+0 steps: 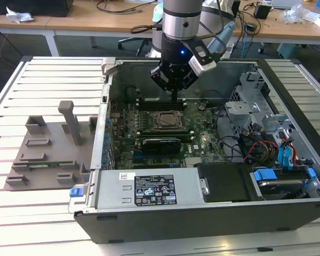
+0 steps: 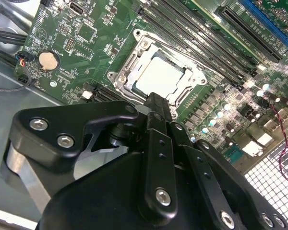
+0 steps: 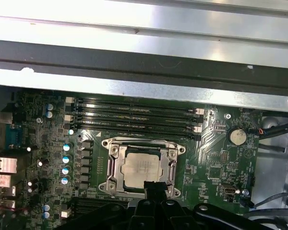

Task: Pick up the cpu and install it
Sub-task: 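Install the second cpu locking lever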

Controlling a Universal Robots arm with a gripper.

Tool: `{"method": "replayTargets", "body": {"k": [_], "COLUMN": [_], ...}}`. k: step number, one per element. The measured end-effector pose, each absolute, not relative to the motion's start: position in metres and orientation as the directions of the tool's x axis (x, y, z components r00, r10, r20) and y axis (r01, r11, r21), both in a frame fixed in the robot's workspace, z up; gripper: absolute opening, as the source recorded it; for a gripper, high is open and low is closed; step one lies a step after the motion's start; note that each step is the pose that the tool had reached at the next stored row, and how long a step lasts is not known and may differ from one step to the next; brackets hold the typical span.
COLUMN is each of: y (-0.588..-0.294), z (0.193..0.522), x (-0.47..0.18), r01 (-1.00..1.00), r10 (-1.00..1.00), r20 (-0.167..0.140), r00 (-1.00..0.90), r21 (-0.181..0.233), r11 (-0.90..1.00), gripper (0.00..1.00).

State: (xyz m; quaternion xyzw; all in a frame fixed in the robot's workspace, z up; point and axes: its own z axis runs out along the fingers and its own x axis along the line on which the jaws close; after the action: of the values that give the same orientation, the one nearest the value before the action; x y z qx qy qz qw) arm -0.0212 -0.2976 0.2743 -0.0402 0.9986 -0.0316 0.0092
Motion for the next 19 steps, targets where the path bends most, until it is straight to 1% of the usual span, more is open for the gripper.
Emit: {"method": "replayTargets", "body": {"k": [12, 17, 19], "y": [-0.315, -0.329, -0.338], "z": [0.274, 0.272, 0.271], "x": [-0.021, -0.021, -0.022], "r01": [-0.080, -0.080, -0.080], "r10": [-0.081, -0.081, -0.081], "r20": [-0.016, -0.017, -0.018], "r00": [-0.997, -0.997, -0.997], "r21": [-0.064, -0.051, -0.038], "r11": [0.995, 0.996, 0.996], "gripper": [0.11, 0.11, 0.11]}}
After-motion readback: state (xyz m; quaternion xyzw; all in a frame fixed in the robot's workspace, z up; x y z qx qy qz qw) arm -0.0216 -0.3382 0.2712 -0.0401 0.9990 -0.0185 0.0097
